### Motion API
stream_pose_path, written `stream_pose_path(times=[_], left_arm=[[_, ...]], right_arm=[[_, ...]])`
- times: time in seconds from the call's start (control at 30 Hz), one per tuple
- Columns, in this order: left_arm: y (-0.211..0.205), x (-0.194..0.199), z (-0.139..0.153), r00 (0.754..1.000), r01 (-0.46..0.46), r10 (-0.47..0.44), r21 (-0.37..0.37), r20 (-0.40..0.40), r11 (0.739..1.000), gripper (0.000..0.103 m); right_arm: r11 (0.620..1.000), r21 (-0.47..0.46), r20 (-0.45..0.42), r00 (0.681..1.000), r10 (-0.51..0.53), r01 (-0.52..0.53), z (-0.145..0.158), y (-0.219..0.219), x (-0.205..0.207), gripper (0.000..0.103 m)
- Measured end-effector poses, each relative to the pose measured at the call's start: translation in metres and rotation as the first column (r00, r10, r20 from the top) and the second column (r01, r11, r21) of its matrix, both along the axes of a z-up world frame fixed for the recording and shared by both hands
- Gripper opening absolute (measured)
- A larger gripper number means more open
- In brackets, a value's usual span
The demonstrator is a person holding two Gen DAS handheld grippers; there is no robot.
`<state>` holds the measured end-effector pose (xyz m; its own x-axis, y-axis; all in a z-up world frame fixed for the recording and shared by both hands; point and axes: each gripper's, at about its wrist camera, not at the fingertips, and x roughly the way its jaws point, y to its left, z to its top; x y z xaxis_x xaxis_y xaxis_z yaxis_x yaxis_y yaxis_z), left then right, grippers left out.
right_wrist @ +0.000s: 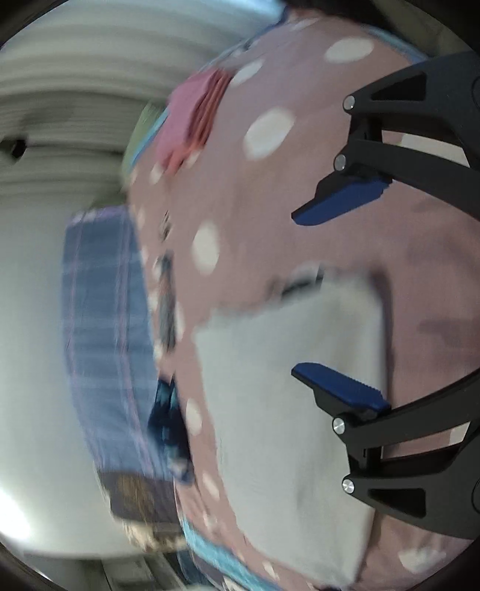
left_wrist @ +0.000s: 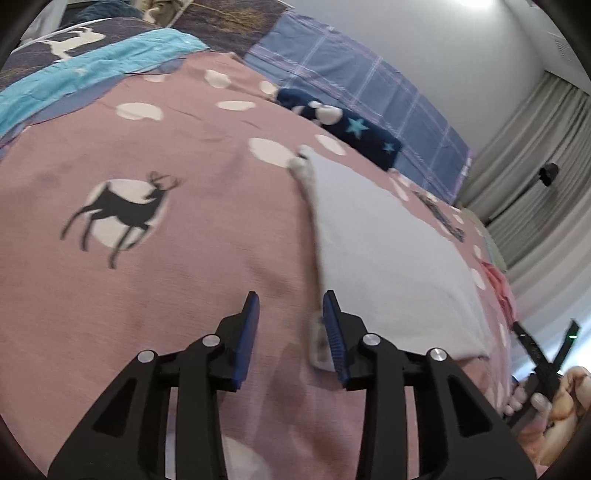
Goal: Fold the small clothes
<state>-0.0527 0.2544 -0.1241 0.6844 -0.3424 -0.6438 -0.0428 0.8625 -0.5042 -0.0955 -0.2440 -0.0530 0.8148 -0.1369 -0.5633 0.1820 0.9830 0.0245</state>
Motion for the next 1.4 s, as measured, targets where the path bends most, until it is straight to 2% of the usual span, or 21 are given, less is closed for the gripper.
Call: stream_pose_path(times=[0.13, 0.17, 0.3, 0.4, 0.47, 0.6, 0.73, 0.9, 0.93, 1.0, 1.03, 1.07, 1.1, 1.13, 1.2, 1.27, 1.4], left_arm=[[-0.002, 0.001, -0.007, 1.0, 0.02, -0.02, -0.008, -0.007, 1.0, 0.036], [-0.005, 0.001, -0.009, 0.999, 0.04, -0.04, 0.004, -0.003, 0.999, 0.039], [-0.017, 0.0, -0.008, 0.994, 0.101, -0.103, 0.097, 0.021, 0.99, 0.039], [-0.019, 0.001, -0.004, 0.988, 0.15, -0.153, 0.074, 0.038, 0.986, 0.04], [-0.028, 0.003, 0.005, 0.977, 0.194, -0.199, 0.073, 0.078, 0.978, 0.04], [-0.046, 0.01, 0.018, 0.95, 0.27, -0.279, 0.078, 0.14, 0.96, 0.047], [-0.054, 0.022, 0.011, 0.948, 0.288, -0.302, 0.127, 0.105, 0.949, 0.047], [-0.037, 0.013, 0.008, 0.934, 0.323, -0.32, 0.005, 0.157, 0.946, 0.047], [-0.033, 0.011, 0.007, 0.939, 0.308, -0.305, 0.007, 0.16, 0.951, 0.047], [-0.021, 0.011, 0.004, 0.954, 0.258, -0.259, 0.027, 0.151, 0.966, 0.047], [-0.015, 0.014, 0.003, 0.963, 0.232, -0.233, 0.023, 0.139, 0.972, 0.047], [-0.008, 0.018, 0.0, 0.972, 0.2, -0.202, 0.025, 0.118, 0.979, 0.047], [-0.005, 0.026, -0.002, 0.98, 0.169, -0.174, 0.063, 0.093, 0.984, 0.047], [-0.003, 0.034, -0.005, 0.984, 0.153, -0.16, 0.096, 0.074, 0.984, 0.047], [0.001, 0.054, -0.01, 0.988, 0.149, -0.152, 0.086, 0.02, 0.985, 0.044], [0.001, 0.065, -0.009, 0.983, 0.179, -0.181, 0.079, 0.022, 0.981, 0.044], [-0.004, 0.081, -0.006, 0.96, 0.279, -0.276, -0.047, 0.054, 0.959, 0.044]], right_arm=[[0.974, -0.042, 0.014, 0.975, 0.223, -0.222, 0.009, 0.056, 0.007, 0.073], [0.953, -0.072, 0.006, 0.955, 0.295, -0.294, 0.01, 0.076, 0.008, 0.072], [0.902, -0.079, -0.024, 0.905, 0.424, -0.424, 0.008, 0.116, 0.013, 0.072], [0.874, -0.069, -0.057, 0.876, 0.478, -0.482, 0.005, 0.138, 0.019, 0.072], [0.856, -0.081, -0.079, 0.86, 0.504, -0.51, 0.002, 0.15, 0.02, 0.072], [0.843, -0.085, -0.109, 0.846, 0.521, -0.531, 0.0, 0.171, 0.017, 0.073], [0.841, -0.095, -0.116, 0.845, 0.522, -0.532, 0.003, 0.18, 0.014, 0.074], [0.83, -0.117, -0.149, 0.836, 0.529, -0.546, 0.002, 0.192, 0.018, 0.075], [0.82, -0.129, -0.167, 0.828, 0.536, -0.557, 0.002, 0.197, 0.024, 0.075], [0.797, -0.155, -0.191, 0.809, 0.556, -0.584, 0.006, 0.208, 0.039, 0.067], [0.783, -0.165, -0.199, 0.798, 0.569, -0.599, 0.009, 0.213, 0.046, 0.043], [0.757, -0.165, -0.216, 0.772, 0.598, -0.632, 0.014, 0.223, 0.058, 0.017], [0.737, -0.151, -0.23, 0.749, 0.621, -0.658, 0.017, 0.231, 0.069, 0.009], [0.711, -0.122, -0.247, 0.715, 0.654, -0.692, 0.023, 0.245, 0.087, 0.006], [0.685, -0.136, -0.264, 0.693, 0.671, -0.716, 0.03, 0.268, 0.109, 0.006], [0.654, -0.178, -0.291, 0.674, 0.679, -0.736, 0.035, 0.3, 0.134, 0.006], [0.582, -0.144, -0.372, 0.588, 0.718, -0.801, 0.031, 0.355, 0.174, 0.008]])
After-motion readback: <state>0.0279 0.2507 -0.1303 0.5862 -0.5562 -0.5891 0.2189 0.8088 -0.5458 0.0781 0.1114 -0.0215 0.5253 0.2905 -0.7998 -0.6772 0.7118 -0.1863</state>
